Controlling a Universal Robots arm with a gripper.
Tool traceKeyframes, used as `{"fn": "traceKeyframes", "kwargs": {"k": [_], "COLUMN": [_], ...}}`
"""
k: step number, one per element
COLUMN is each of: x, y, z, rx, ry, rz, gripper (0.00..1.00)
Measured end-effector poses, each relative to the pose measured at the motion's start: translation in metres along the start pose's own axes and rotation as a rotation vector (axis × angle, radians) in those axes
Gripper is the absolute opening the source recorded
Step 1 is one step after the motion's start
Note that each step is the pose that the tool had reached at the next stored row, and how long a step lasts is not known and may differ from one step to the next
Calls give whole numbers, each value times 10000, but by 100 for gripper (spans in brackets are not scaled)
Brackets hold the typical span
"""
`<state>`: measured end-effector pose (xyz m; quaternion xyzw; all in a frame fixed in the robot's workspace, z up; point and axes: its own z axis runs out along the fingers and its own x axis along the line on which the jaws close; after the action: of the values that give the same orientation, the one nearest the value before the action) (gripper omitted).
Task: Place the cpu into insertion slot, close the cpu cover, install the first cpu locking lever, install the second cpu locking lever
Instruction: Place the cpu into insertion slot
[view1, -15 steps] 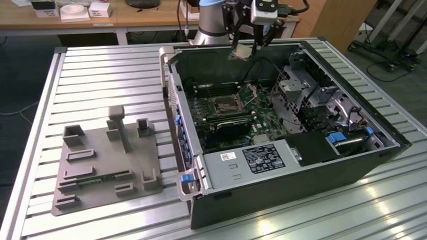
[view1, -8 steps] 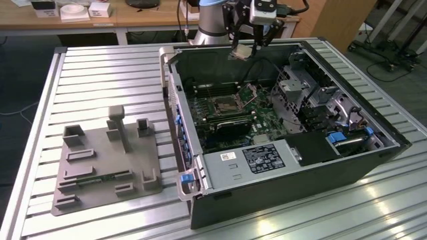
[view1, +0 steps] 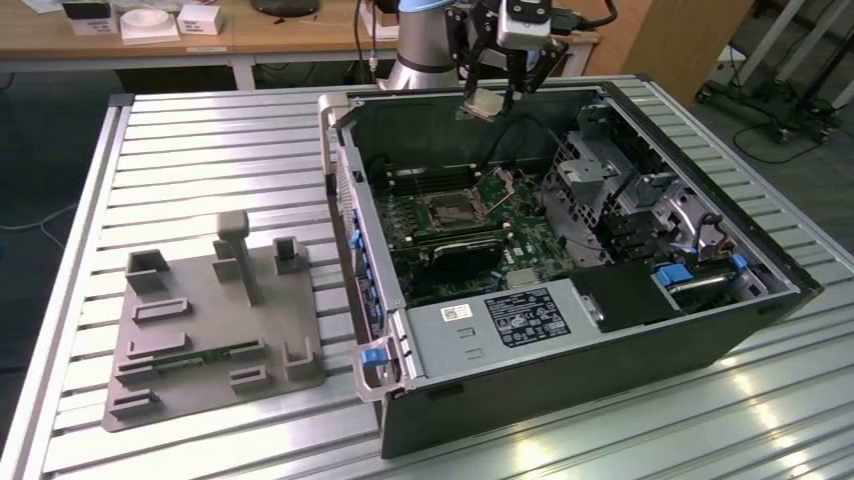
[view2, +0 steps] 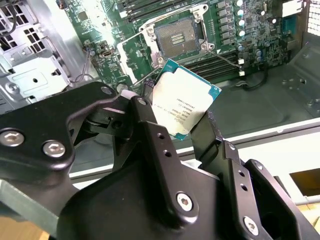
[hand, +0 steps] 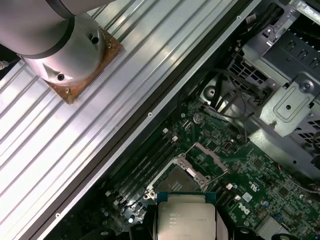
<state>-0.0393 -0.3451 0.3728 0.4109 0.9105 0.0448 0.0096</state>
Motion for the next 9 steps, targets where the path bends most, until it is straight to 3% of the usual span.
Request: {"fn": "traceKeyframes", "kwargs": {"k": [9], "x": [2], "y": [-2], "z": [2], "rx": [-10], "ry": [-44], "rz": [490], "gripper": [54]}}
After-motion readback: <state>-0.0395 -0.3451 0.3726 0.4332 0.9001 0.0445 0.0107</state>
